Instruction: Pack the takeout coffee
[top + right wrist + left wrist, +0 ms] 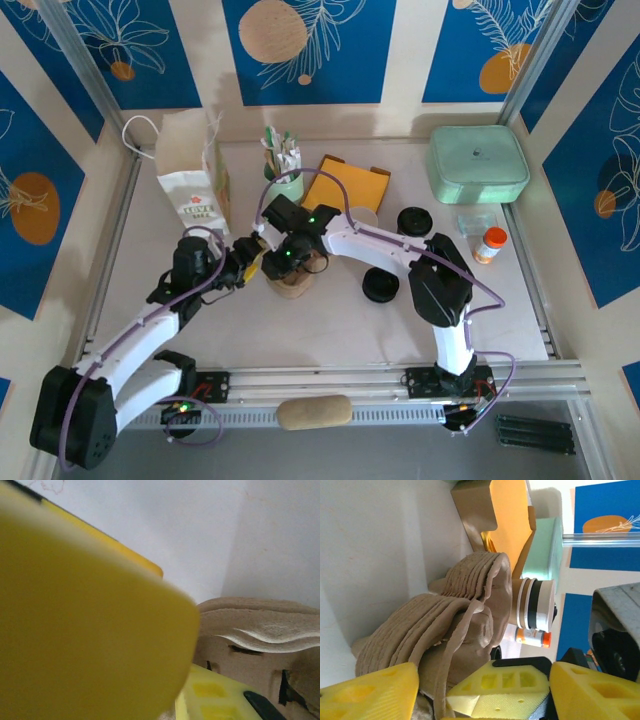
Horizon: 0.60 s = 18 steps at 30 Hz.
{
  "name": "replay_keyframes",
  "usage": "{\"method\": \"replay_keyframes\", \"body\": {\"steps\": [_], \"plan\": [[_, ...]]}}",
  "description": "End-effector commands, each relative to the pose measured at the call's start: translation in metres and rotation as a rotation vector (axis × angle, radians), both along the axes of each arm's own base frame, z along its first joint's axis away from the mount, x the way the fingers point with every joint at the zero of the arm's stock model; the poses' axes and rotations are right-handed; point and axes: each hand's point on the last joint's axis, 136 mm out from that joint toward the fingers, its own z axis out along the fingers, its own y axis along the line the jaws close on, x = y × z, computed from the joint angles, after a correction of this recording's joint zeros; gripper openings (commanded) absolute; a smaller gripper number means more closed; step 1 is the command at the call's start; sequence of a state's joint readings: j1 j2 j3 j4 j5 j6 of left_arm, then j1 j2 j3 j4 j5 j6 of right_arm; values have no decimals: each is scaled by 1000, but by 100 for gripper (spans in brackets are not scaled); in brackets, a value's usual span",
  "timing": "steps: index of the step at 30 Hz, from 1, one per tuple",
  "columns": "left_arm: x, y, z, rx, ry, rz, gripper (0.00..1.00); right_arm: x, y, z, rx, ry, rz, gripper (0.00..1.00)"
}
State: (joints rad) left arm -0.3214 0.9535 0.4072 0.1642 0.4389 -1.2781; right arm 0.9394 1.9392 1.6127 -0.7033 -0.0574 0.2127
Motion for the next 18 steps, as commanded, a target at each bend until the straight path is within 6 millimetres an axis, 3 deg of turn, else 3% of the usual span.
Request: {"method": "replay_keyframes", "body": {"steps": [1,5,10,18], "plan": [[5,-2,7,-50,-32,15,66,-14,2,22,72,29,39,20],[3,0,-2,-54,-11,33,57,-14,2,23,79,27,38,20],[2,3,-13,-63,16,61,57,-14,1,23,90,31,34,20],[4,0,-15,-83,12,48,51,-13,0,22,91,37,30,20]]}}
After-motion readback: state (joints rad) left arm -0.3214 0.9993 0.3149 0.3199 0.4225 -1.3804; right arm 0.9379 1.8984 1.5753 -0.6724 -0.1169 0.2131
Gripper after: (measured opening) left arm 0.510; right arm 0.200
